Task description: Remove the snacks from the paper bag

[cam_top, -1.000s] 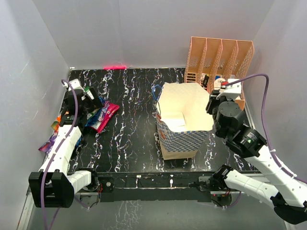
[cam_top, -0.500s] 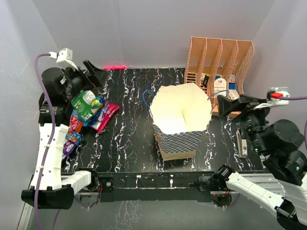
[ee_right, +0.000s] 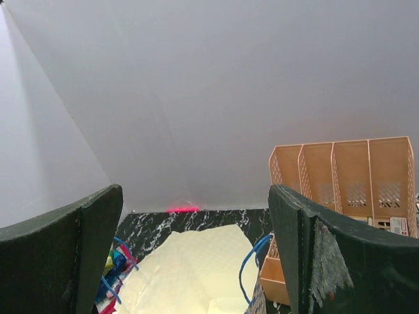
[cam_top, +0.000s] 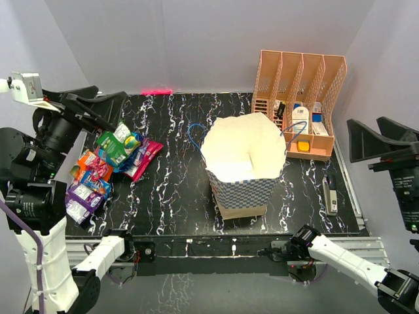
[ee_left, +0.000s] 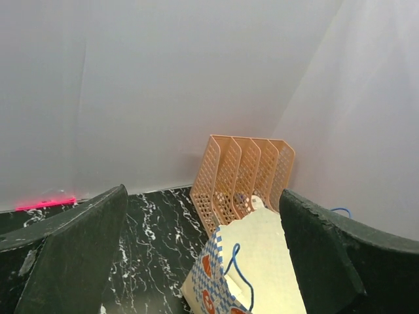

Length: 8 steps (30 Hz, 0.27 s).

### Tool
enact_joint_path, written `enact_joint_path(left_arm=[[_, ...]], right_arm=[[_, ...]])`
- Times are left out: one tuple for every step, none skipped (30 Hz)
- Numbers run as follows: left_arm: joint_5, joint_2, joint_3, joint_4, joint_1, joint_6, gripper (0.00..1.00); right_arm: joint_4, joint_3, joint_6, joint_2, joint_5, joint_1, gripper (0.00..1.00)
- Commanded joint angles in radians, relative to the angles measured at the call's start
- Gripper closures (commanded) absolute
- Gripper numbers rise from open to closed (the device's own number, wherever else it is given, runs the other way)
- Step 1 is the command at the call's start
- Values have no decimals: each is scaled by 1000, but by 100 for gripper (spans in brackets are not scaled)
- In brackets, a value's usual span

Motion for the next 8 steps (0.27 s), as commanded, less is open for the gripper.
enact_joint_path(left_arm=[[-62, 43, 28, -73, -19, 67, 2], [-67, 46, 37, -78, -25, 83, 2], [-74, 50, 46, -84, -32, 94, 2], [-82, 54, 52, -90, -37, 105, 2], [-88, 55, 57, -97, -43, 118, 2], [-94, 54, 60, -102, -46, 130, 2], [-102, 52, 58, -106, -47, 139, 2], [-108, 48, 55, -107, -49, 146, 2]], right_arm=[[-2, 51, 0, 8, 8, 2, 2], [-10, 64, 1, 12, 19, 2, 2], [-16, 69, 3, 15, 32, 3, 2], [-19, 70, 5, 16, 42, 2, 2], [-25, 61, -5, 15, 31, 1, 2], [-17, 49, -41, 11, 12, 2, 2], [-18, 44, -38, 17, 14, 1, 2], [-20, 44, -36, 27, 27, 1, 2]])
